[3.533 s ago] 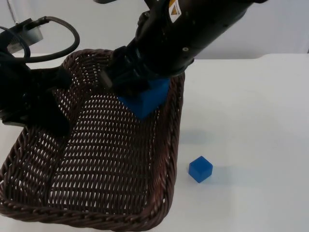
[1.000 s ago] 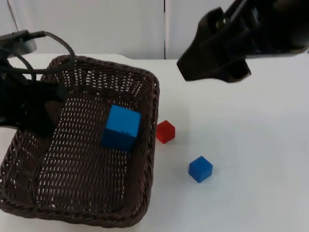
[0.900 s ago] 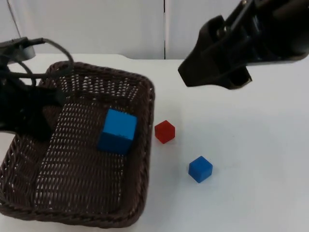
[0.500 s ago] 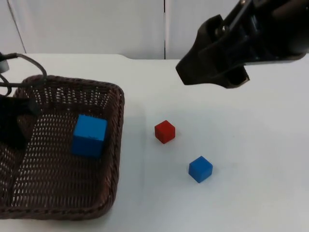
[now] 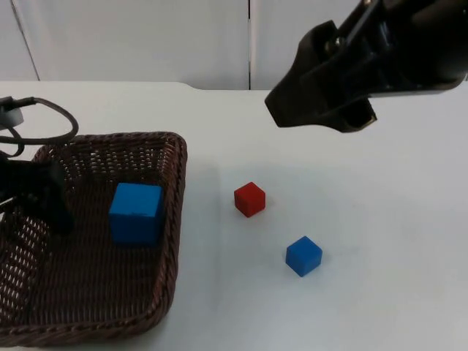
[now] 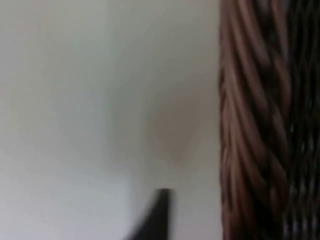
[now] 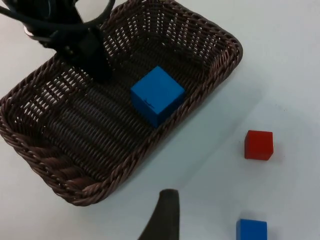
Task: Pick up the basket with the left hand and place the largest block into the basket with the right hand.
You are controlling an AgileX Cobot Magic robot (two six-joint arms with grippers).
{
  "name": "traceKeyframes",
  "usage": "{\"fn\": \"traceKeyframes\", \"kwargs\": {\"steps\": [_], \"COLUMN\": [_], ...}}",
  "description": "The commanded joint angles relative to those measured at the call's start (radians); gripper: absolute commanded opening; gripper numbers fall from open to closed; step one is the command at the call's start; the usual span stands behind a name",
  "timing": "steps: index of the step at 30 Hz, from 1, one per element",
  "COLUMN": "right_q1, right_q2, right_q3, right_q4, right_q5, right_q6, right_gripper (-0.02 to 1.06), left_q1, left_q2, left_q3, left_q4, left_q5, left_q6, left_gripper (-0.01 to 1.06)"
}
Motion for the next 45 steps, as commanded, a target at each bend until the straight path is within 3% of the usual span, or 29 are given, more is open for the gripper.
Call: {"fn": "traceKeyframes", "kwargs": {"steps": [1, 8, 24, 45], "right_q1": [0.002, 0.002, 0.002, 0.003], "right_q2": [-0.006, -0.006, -0.006, -0.006], "right_q3": [0.002, 0.002, 0.002, 0.002], "right_q4": [-0.004, -0.004, -0.002, -0.002], "right_q5": [-0.018, -0.022, -0.046, -0.044], "right_q6": [0.007, 0.007, 0.009, 0.031], "right_gripper": [0.76, 0.76, 0.76, 0.76], "left_q1": [0.003, 0.003, 0.003, 0.003], "left_q2": [-0.015, -0.092, -0.41, -0.889], "left_q3": [-0.013, -0.013, -0.013, -0.013], "left_q4": [-0.012, -0.008, -0.002, 0.014], "left_q5": [0.039, 0.063, 0.207, 0.285], "left_q6": [-0.008, -0.021, -0.049, -0.049], "left_gripper": [1.05, 1.05, 1.05, 1.05]}}
